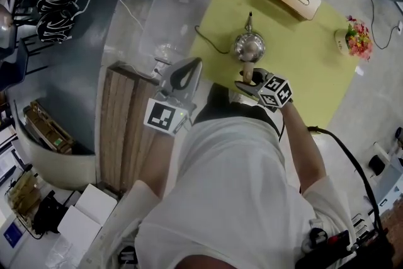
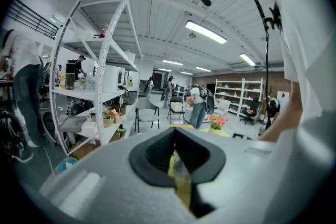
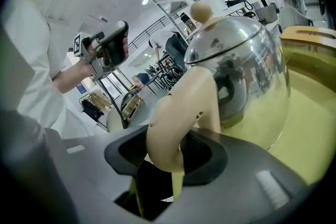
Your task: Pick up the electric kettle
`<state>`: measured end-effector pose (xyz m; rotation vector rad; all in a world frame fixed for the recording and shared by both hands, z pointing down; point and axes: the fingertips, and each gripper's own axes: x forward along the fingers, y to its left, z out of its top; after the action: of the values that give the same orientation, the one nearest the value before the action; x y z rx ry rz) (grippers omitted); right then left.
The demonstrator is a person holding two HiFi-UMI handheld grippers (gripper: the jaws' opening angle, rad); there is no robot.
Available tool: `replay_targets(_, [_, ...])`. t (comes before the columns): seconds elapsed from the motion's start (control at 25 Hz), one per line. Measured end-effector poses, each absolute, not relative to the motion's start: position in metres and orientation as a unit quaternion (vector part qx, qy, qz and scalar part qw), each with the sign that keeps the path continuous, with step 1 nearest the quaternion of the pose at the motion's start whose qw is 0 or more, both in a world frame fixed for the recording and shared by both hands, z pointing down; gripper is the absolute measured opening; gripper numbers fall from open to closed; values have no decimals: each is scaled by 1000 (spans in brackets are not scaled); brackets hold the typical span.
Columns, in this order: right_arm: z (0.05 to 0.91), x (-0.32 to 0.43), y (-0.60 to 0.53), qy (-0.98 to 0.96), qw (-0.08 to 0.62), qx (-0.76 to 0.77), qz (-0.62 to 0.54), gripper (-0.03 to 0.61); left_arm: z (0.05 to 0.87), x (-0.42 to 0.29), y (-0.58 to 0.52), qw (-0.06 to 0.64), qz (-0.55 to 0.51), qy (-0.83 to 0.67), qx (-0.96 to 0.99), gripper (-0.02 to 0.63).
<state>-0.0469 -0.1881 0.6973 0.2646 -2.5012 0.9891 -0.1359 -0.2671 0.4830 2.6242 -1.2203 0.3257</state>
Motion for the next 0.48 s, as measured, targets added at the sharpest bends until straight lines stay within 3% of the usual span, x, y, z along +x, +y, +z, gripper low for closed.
replay_targets(0.48, [684,-55,-196,-913,193,109,342,143,479,-141,-265,110,109,-416,896,5])
